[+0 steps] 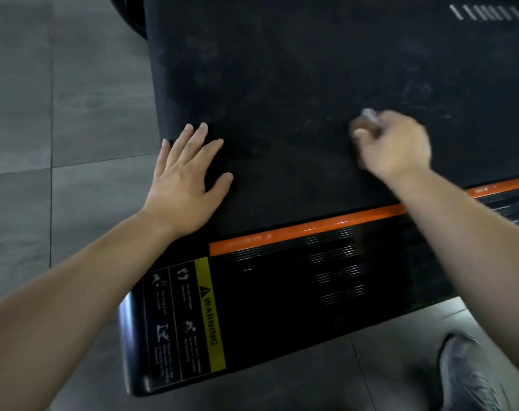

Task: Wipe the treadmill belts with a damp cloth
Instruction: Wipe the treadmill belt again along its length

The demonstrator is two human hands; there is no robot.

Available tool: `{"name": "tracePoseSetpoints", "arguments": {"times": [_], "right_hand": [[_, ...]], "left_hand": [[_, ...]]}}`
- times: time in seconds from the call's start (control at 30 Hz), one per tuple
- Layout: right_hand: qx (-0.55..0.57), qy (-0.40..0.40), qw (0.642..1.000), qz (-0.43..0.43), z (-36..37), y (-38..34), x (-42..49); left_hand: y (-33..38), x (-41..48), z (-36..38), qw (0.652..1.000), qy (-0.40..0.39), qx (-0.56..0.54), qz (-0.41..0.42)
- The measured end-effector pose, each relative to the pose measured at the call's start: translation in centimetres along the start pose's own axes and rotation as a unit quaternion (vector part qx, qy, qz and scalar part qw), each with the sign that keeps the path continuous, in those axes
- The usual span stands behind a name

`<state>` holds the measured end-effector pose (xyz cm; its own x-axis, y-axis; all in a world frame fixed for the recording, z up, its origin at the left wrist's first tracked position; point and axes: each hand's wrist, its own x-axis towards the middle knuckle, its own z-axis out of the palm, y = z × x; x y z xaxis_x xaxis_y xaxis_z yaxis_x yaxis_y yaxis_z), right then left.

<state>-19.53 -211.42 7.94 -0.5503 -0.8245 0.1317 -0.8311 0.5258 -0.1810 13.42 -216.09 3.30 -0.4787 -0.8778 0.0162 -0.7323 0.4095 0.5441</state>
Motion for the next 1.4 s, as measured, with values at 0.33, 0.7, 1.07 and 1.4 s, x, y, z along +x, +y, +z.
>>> {"name": "tracePoseSetpoints", "arguments": {"times": [0.33,0.7,1.07,1.4], "right_hand": [[0.114,-0.047,0.963,-0.241,3.0,-10.9,-6.4],[0.155,-0.159,0.903,-0.366,2.3,-11.7,-6.9],[0.106,-0.256,0.84,-0.466,1.4,-13.2,-8.2],[0.086,-0.127,0.975,-0.159,-1.7,-4.5,-9.1]], "left_hand": [[-0.4,-0.2,-0.3,0.965,0.006,-0.206,-0.163],[-1.8,0.1,0.1,0.934,0.002,-0.311,-0.178],[-3.4,0.5,0.8,0.843,0.051,-0.489,-0.217],[-2.1,0.3,0.9,0.904,0.039,-0.369,-0.212]]}}
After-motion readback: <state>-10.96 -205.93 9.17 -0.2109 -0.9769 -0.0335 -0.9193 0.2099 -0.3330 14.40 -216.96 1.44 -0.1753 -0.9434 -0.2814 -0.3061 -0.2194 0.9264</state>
